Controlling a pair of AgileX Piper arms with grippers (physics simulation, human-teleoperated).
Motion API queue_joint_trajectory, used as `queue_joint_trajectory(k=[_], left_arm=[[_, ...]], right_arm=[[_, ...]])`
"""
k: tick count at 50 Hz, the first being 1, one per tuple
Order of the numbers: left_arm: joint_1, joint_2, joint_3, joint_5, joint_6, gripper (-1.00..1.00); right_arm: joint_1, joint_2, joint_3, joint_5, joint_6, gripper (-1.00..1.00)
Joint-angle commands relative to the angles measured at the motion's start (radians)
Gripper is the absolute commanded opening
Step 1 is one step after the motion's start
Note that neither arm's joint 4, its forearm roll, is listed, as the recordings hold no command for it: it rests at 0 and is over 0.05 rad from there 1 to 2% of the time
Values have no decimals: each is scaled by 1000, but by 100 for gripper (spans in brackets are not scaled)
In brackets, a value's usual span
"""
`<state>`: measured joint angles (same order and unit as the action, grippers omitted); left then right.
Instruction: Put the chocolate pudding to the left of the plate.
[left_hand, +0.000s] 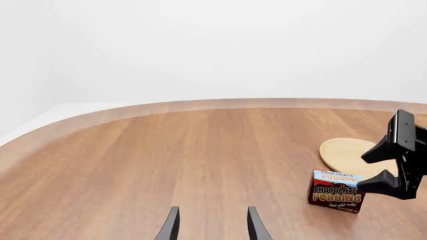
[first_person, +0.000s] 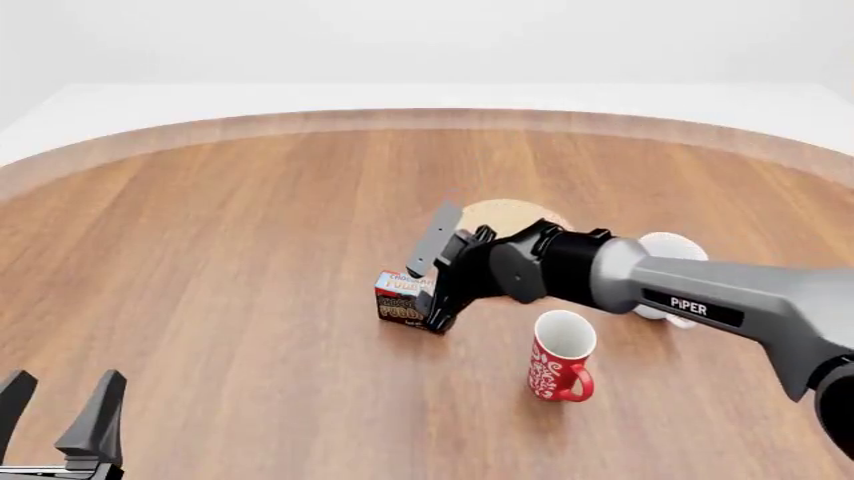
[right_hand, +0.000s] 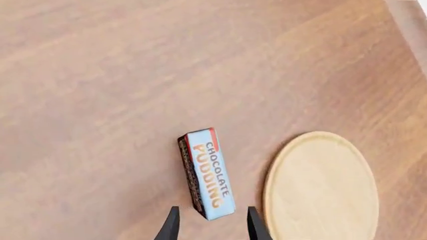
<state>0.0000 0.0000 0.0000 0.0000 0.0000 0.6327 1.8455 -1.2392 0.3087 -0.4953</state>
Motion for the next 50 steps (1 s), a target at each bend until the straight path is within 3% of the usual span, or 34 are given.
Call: queue_joint_trajectory(k=[1, 50], left_arm=[[0, 0, 0, 0, 0, 100], [0, 0, 0, 0, 0, 100]], right_arm=[[-7, 21, -6, -7, 4, 100], [-27, 95, -9, -39, 41, 100]])
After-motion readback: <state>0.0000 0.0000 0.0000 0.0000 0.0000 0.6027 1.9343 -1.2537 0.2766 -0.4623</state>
